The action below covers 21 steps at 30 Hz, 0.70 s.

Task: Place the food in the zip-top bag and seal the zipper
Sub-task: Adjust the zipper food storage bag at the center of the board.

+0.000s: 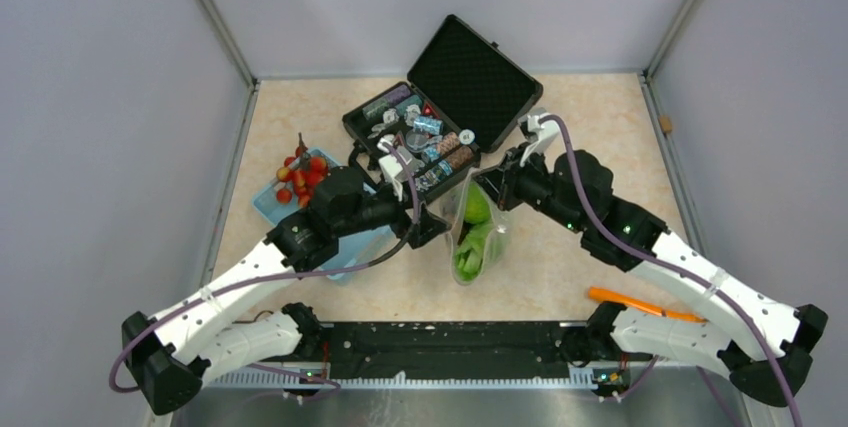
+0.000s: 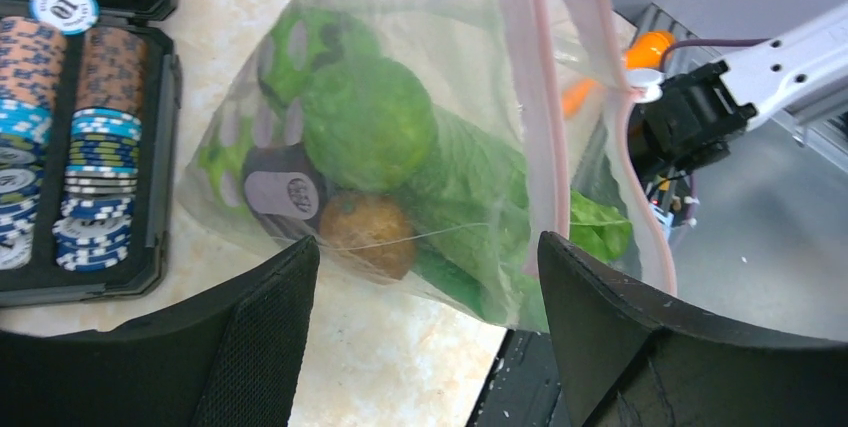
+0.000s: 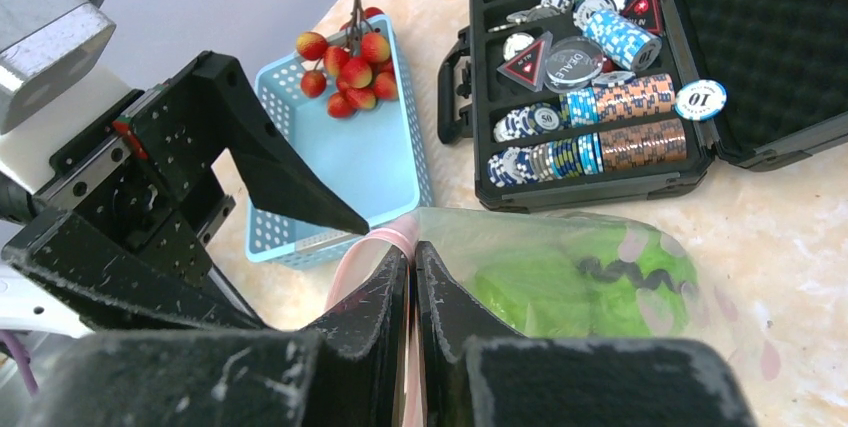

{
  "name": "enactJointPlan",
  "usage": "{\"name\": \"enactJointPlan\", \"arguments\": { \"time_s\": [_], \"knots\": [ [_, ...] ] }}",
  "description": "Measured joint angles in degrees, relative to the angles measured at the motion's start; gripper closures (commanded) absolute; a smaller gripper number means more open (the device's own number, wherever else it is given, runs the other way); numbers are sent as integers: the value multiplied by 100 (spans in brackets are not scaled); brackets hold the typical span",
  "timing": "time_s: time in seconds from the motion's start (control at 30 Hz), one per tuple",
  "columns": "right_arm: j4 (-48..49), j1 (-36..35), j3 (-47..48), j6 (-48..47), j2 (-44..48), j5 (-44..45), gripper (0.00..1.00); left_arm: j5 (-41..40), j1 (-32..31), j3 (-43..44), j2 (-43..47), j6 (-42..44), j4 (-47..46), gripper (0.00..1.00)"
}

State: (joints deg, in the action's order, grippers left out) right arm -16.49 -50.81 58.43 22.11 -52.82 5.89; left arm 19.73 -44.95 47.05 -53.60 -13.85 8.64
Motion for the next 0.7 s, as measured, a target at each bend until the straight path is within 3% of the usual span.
{"name": "enactJointPlan", "arguments": {
  "time_s": [0.33, 0.7],
  "knots": [
    [111, 0, 0, 66, -164, 4, 95, 533, 0, 103, 101, -101, 63, 15],
    [197, 0, -4, 157, -221, 0, 94, 431, -146, 149, -470, -232, 120, 30]
  ]
}}
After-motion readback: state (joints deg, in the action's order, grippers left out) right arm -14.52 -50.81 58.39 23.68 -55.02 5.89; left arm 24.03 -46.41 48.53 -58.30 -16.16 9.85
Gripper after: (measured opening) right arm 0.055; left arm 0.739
